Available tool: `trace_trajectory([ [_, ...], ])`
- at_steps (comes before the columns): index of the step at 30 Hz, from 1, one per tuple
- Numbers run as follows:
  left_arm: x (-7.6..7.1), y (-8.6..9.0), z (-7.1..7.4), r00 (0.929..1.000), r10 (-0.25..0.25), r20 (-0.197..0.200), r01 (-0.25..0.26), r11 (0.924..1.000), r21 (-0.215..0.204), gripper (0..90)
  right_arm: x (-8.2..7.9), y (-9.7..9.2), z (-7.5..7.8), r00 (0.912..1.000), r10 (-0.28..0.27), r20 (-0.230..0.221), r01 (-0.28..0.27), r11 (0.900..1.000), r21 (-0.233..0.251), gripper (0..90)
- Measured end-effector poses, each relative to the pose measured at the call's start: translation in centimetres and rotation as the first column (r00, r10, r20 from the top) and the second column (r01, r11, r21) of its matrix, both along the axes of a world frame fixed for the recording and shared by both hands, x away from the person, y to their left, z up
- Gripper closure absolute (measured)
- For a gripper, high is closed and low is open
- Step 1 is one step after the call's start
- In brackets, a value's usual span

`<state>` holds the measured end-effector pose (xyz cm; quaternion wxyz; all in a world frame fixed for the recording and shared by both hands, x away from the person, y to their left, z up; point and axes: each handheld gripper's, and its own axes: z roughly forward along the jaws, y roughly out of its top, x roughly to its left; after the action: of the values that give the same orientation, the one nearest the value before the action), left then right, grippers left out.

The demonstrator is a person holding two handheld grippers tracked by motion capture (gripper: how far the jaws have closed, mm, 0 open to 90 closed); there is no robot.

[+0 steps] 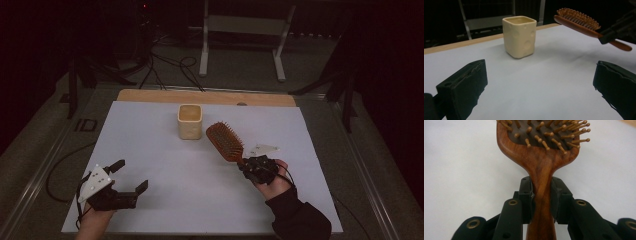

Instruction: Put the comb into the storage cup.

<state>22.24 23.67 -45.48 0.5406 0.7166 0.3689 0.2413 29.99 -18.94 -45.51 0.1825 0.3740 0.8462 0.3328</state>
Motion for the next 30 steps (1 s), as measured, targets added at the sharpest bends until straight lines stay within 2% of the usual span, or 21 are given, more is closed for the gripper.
trace_trajectory([
  [2,0.6,-0.3,0.7,0.9996,0.004,-0.029,-0.004,1.0,-0.002,0.0,-0.3,0.3,0.2,0.9997,0.015,0.017,-0.015,0.9999,-0.007,73.3],
  [5,1.6,-0.9,1.8,0.9965,-0.004,-0.083,0.0,0.9992,-0.041,0.0,-0.7,0.7,0.6,0.9988,0.035,0.034,-0.034,0.9994,-0.007,73.3],
  [8,2.7,-1.4,2.8,0.9912,-0.034,-0.128,0.022,0.9952,-0.095,0.0,-1.0,1.2,0.8,0.9973,0.055,0.049,-0.054,0.9985,-0.012,73.3],
  [12,3.7,-2.4,4.3,0.9849,-0.087,-0.149,0.062,0.9841,-0.167,0.0,-1.5,1.9,1.0,0.9943,0.07,0.08,-0.068,0.9974,-0.022,73.3],
  [16,4.5,-3.7,5.2,0.9795,-0.112,-0.167,0.077,0.9761,-0.203,0.0,-1.6,2.1,1.2,0.9932,0.081,0.084,-0.079,0.9966,-0.021,73.3],
  [19,5.3,-4.7,5.4,0.9725,-0.131,-0.193,0.081,0.966,-0.246,0.0,-1.7,2.3,1.3,0.9916,0.091,0.092,-0.09,0.9957,-0.023,73.3],
  [23,6.2,-6.0,5.5,0.9572,-0.163,-0.239,0.083,0.9456,-0.315,0.0,-2.0,2.6,1.5,0.9908,0.085,0.105,-0.084,0.9963,-0.018,73.3],
  [24,6.6,-6.3,5.4,0.949,-0.176,-0.262,0.077,0.9343,-0.348,0.0,-2.0,2.6,1.5,0.9903,0.085,0.11,-0.084,0.9963,-0.02,73.3],
  [25,7.1,-6.8,5.2,0.937,-0.192,-0.292,0.067,0.9191,-0.388,0.0,-2.0,2.6,1.6,0.9907,0.085,0.107,-0.083,0.9964,-0.017,73.3],
  [28,7.8,-7.7,4.7,0.917,-0.22,-0.333,0.053,0.8936,-0.446,0.0,-2.1,2.6,1.7,0.9891,0.09,0.117,-0.088,0.996,-0.015,73.3],
  [30,8.1,-8.4,4.5,0.9102,-0.234,-0.342,0.058,0.8898,-0.453,0.0,-2.2,2.6,1.7,0.9888,0.091,0.118,-0.09,0.9958,-0.017,73.3],
])
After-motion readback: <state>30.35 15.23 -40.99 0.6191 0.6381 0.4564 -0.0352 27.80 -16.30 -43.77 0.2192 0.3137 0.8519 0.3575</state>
